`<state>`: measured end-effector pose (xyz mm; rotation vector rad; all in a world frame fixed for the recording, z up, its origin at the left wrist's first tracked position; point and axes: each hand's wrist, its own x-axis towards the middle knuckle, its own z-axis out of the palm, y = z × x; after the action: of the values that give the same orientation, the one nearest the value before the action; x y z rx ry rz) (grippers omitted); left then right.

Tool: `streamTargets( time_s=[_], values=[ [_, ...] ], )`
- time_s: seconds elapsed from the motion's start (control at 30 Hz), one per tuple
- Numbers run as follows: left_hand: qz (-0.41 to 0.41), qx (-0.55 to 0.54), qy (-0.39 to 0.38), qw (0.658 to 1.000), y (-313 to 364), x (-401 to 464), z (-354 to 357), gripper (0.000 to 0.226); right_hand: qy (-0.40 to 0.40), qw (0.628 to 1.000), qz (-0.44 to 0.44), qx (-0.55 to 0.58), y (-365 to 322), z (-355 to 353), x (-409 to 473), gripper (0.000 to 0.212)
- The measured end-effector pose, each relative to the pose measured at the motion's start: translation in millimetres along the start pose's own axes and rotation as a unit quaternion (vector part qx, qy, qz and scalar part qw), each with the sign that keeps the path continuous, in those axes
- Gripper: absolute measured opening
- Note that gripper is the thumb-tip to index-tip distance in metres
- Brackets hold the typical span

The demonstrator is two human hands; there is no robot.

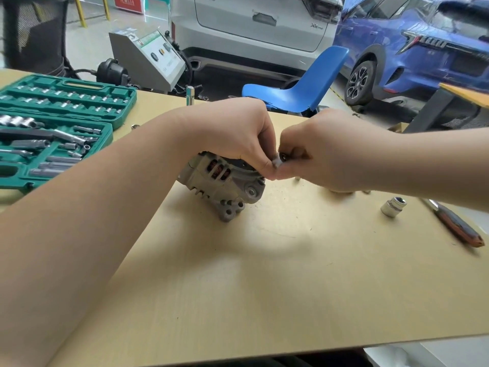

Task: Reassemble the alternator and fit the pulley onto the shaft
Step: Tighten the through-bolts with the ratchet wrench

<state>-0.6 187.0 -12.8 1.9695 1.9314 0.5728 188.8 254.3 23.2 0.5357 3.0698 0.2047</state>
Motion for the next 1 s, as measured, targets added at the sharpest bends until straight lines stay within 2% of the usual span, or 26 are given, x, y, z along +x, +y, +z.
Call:
streamTargets(
  time_s=[0.07, 0.1, 0.17, 0.27, 0.37, 0.4, 0.43, 0.47, 0.53, 0.6, 0.63, 0.7, 0.77, 0.8, 0.87, 0.93, 1.0],
  values=[
    [-0.003, 0.005, 0.000, 1.000, 0, 0, -1, 0.014, -0.037, 0.986, 0.128, 0.099, -8, 1, 6, 0.042],
    [-0.003, 0.006, -0.001, 1.000, 0, 0, -1, 0.014, -0.045, 0.978, 0.160, 0.128, -11, 1, 7, 0.044],
    [0.004, 0.005, -0.005, 1.000, 0, -1, -2, 0.013, -0.037, 0.982, 0.152, 0.103, -14, 0, 7, 0.044],
    [0.012, -0.001, -0.004, 1.000, 1, -3, -1, 0.011, -0.011, 0.998, 0.010, -0.062, -7, 1, 2, 0.030],
    [0.005, 0.004, -0.004, 1.000, 1, -3, -2, 0.012, 0.017, 0.965, -0.184, -0.184, 4, -1, -1, 0.024],
    [0.003, 0.007, -0.003, 1.000, 2, -3, -2, 0.013, 0.021, 0.957, -0.209, -0.201, 7, -2, -2, 0.026],
    [0.001, 0.010, -0.002, 1.000, 2, -3, -1, 0.012, 0.020, 0.960, -0.198, -0.198, 7, -1, -2, 0.028],
    [0.000, 0.011, 0.001, 1.000, 2, -2, -1, 0.012, 0.012, 0.974, -0.149, -0.170, 3, -1, -2, 0.032],
    [-0.005, 0.012, 0.006, 1.000, 2, -2, 0, 0.012, -0.018, 0.998, 0.011, -0.051, -5, 1, 1, 0.039],
    [-0.008, 0.010, -0.001, 1.000, 2, -2, -1, 0.013, -0.040, 0.987, 0.135, 0.074, -11, 0, 7, 0.046],
    [-0.007, 0.009, -0.005, 1.000, 2, -1, -1, 0.013, -0.049, 0.978, 0.169, 0.115, -14, -2, 8, 0.048],
    [0.000, 0.009, -0.006, 1.000, 2, -1, -2, 0.012, -0.050, 0.984, 0.143, 0.091, -15, -3, 6, 0.045],
    [0.006, 0.008, -0.004, 1.000, 1, -2, -2, 0.010, -0.027, 0.997, 0.019, -0.066, -9, -3, 2, 0.036],
    [0.004, 0.008, -0.004, 1.000, 1, -2, -1, 0.011, -0.021, 0.987, -0.055, -0.150, -7, -4, -1, 0.033],
    [0.001, 0.008, -0.006, 1.000, 1, -1, -1, 0.013, -0.022, 0.971, -0.130, -0.201, -1, -4, -3, 0.032],
    [0.002, 0.008, -0.002, 1.000, 1, -1, 0, 0.010, -0.019, 0.991, -0.066, -0.119, -4, -4, -4, 0.033],
    [0.000, 0.010, -0.003, 1.000, 1, 0, -1, 0.012, -0.028, 0.997, 0.072, 0.025, -11, -1, 0, 0.038]
  ],
)
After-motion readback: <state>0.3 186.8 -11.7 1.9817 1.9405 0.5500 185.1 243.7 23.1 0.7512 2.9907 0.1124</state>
